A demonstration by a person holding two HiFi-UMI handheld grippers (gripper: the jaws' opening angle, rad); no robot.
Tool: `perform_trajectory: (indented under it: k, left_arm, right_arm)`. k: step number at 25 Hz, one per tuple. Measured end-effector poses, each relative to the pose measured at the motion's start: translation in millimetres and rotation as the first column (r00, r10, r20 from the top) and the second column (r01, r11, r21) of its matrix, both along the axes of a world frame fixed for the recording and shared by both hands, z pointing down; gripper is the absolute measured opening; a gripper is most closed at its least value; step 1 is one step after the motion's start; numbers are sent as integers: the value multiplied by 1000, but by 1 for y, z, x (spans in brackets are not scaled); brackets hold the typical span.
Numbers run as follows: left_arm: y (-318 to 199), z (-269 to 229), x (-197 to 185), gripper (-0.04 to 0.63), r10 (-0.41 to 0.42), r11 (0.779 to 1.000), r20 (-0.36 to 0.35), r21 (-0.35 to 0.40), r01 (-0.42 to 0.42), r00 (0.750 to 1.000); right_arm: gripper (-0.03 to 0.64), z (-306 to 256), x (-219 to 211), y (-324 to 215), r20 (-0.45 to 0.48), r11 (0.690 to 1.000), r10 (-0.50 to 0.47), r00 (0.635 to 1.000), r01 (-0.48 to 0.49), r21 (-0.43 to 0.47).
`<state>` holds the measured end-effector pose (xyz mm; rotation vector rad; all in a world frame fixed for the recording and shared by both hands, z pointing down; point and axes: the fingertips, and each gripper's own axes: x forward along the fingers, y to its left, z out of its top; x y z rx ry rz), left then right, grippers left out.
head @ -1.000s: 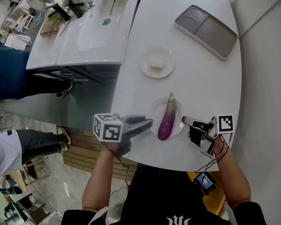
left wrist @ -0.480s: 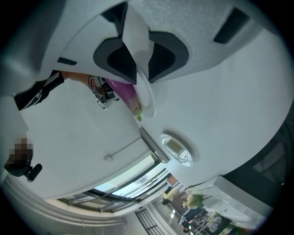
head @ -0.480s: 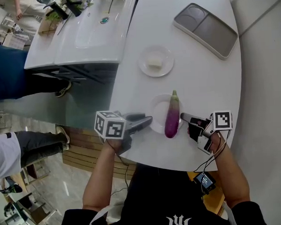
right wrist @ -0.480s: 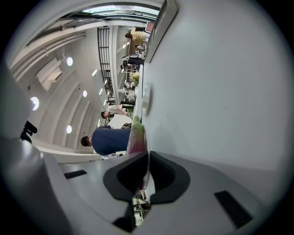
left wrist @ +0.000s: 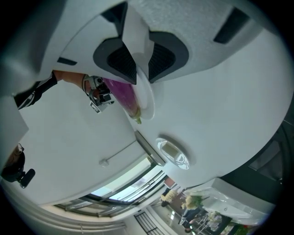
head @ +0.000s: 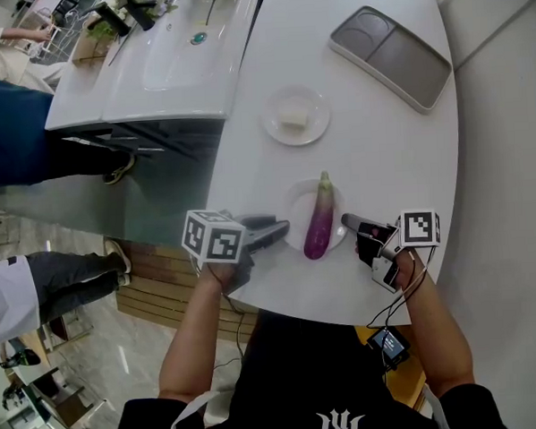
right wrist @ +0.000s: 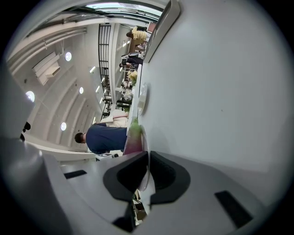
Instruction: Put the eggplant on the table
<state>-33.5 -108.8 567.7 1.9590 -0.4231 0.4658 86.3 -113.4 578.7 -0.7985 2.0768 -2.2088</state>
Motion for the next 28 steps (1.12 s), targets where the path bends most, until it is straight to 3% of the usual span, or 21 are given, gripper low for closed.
perform_trajectory:
  k: [20, 28]
  left_arm:
    - [12, 19, -4, 80, 21, 1000, 224, -11, -18, 974]
    - [13, 22, -6, 84, 38, 999, 313, 21, -47, 949]
  right_arm:
    - [12, 10, -4, 7, -236, 993, -74, 969, 93, 72]
    - [14, 13, -5, 8, -415, 970, -130, 901, 202, 135]
